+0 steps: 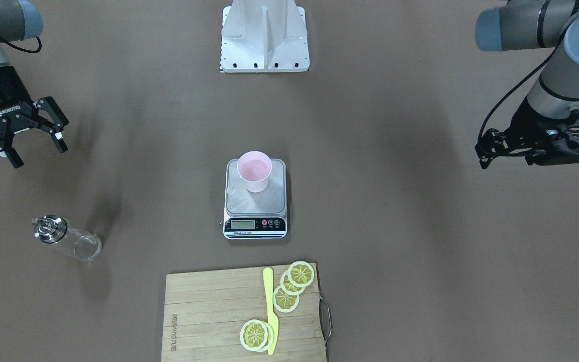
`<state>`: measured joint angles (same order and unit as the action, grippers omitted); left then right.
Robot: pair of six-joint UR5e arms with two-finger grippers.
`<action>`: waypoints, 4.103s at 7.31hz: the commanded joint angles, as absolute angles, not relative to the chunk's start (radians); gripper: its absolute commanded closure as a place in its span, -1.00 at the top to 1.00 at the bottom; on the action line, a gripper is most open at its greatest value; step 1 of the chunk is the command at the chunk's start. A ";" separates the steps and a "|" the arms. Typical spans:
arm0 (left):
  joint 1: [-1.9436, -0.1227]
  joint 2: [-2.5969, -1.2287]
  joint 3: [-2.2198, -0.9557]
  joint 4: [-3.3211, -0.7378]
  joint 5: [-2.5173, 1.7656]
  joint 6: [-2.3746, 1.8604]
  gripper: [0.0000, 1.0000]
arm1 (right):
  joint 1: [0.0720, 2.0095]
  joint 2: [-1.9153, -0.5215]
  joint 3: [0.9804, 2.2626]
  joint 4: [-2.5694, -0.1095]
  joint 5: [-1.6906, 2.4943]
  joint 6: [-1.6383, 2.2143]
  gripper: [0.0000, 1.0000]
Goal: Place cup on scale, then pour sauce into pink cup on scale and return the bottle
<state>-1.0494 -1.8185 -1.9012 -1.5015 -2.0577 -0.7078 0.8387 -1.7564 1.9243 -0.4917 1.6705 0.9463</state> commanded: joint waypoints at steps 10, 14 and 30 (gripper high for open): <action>-1.052 -1.801 -1.885 -1.523 -2.057 -0.696 0.98 | 1.508 -1.677 1.680 -1.238 2.451 0.279 1.00; -1.179 -1.763 -1.849 -1.505 -2.072 -0.514 0.98 | 1.538 -1.612 1.710 -1.633 2.460 0.101 1.00; -1.571 -1.491 -1.674 -1.499 -2.324 -0.023 0.98 | 1.575 -1.603 1.763 -1.750 2.456 0.044 1.00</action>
<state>-1.5699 -1.4936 -1.6824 -1.4896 -2.3261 -0.0230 1.5738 -1.6258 1.7559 -1.7508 2.4828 0.0385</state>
